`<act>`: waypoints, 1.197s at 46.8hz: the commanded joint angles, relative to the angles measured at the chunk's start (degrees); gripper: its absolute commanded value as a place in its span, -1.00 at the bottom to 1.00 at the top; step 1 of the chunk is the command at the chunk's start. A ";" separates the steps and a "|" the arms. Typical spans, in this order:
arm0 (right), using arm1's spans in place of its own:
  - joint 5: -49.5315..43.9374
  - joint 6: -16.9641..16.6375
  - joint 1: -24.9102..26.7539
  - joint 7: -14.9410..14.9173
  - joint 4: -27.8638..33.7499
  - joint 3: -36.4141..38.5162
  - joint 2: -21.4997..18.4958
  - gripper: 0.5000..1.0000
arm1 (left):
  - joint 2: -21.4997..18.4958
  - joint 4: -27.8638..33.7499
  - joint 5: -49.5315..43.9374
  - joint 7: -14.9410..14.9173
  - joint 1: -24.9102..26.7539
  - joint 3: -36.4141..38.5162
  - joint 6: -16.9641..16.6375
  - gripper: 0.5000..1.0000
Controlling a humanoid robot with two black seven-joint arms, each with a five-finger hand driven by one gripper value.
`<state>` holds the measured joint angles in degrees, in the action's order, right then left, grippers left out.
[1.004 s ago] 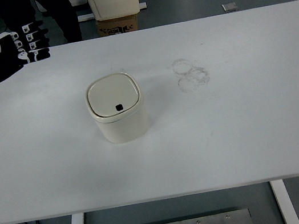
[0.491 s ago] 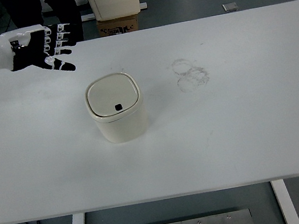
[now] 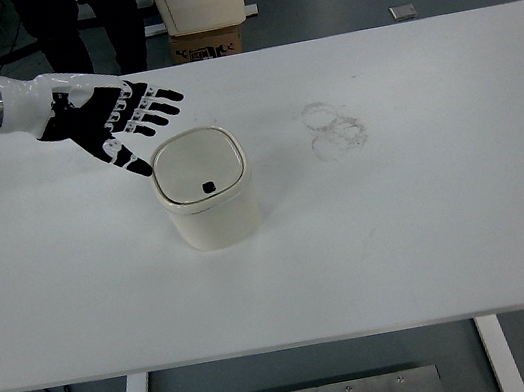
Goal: Open trash bin
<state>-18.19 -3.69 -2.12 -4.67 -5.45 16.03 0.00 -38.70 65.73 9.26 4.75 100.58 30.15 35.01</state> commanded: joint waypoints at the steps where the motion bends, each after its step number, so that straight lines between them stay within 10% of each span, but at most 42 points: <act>1: 0.00 0.00 0.01 -0.07 0.00 -0.04 0.00 0.97 | 0.64 0.01 0.84 0.00 1.46 0.17 -0.01 1.00; 32: 0.00 0.00 0.01 -0.07 0.00 -0.04 0.00 0.97 | 10.13 -0.16 8.49 -1.84 2.51 0.34 -0.01 1.00; 56: 0.00 0.00 0.01 0.01 0.00 -0.04 0.00 0.97 | 9.69 -0.07 11.57 -4.66 6.03 2.80 -0.01 1.00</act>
<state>-18.19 -3.69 -2.11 -4.69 -5.45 16.00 0.00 -29.00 65.62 20.46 0.13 106.54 32.65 35.00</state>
